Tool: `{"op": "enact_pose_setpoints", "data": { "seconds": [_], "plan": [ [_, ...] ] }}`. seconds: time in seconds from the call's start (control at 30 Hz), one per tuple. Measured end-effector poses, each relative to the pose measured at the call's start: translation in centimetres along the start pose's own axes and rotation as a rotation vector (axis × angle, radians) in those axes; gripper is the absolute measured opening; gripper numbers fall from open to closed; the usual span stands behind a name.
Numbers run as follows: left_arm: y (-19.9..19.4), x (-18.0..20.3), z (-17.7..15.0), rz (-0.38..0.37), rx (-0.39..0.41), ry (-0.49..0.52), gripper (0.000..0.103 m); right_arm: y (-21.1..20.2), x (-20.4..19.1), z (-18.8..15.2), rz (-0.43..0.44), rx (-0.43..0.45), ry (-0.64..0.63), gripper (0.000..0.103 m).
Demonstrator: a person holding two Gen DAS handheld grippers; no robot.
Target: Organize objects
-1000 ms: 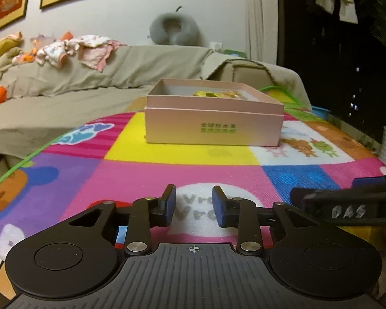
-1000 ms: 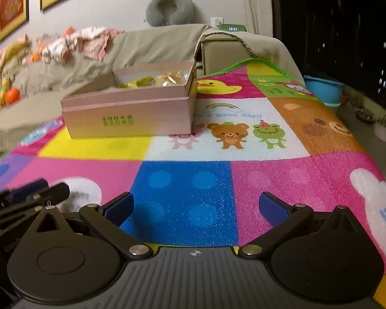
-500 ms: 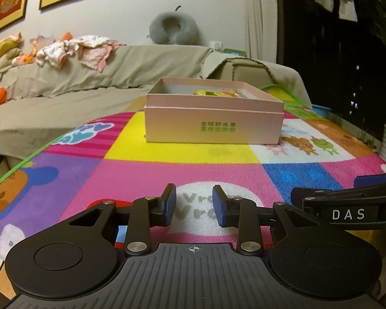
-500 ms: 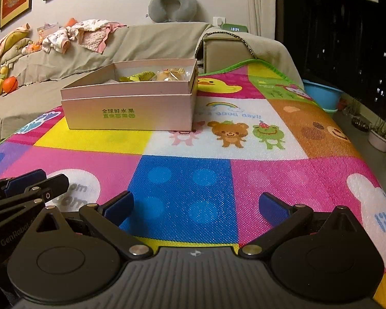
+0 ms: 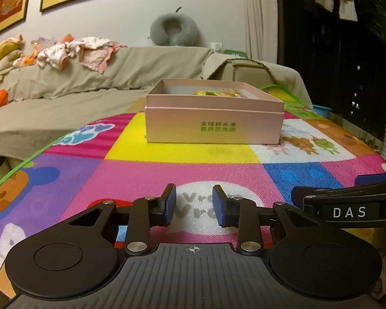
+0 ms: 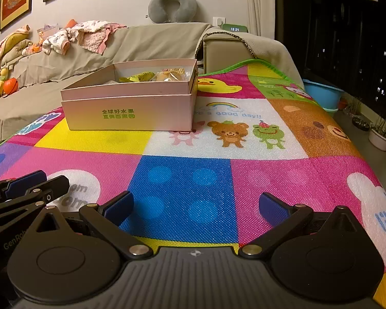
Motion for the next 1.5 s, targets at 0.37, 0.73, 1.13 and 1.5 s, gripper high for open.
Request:
{"op": "enact_pose_setpoints", "data": {
  "seconds": [0.37, 0.73, 1.13, 1.5],
  "plan": [
    [-0.04, 0.09, 0.02, 0.005, 0.004, 0.005, 0.034, -0.06, 0.00, 0.06, 0.002, 0.004, 0.000, 0.103],
    [-0.11, 0.11, -0.04, 0.008, 0.004, 0.007, 0.034, -0.11, 0.02, 0.01, 0.002, 0.004, 0.000, 0.103],
    [-0.13, 0.08, -0.11, 0.013, 0.006, 0.014, 0.034, -0.11, 0.01, 0.00, 0.002, 0.004, 0.001, 0.103],
    [-0.12, 0.08, -0.11, 0.013, 0.006, 0.013, 0.034, -0.11, 0.01, -0.01, 0.002, 0.004, 0.001, 0.103]
  ]
}}
Point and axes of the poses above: each gripper's, at about its wrist camera, not at the fingertips, and y roughly the way its jaws point, x to its right, z to its top, the point moved 5 cm from there along y, roughly the way its jaws point, and after that the axes turned 7 degrees about y, right-handed, at the moved point
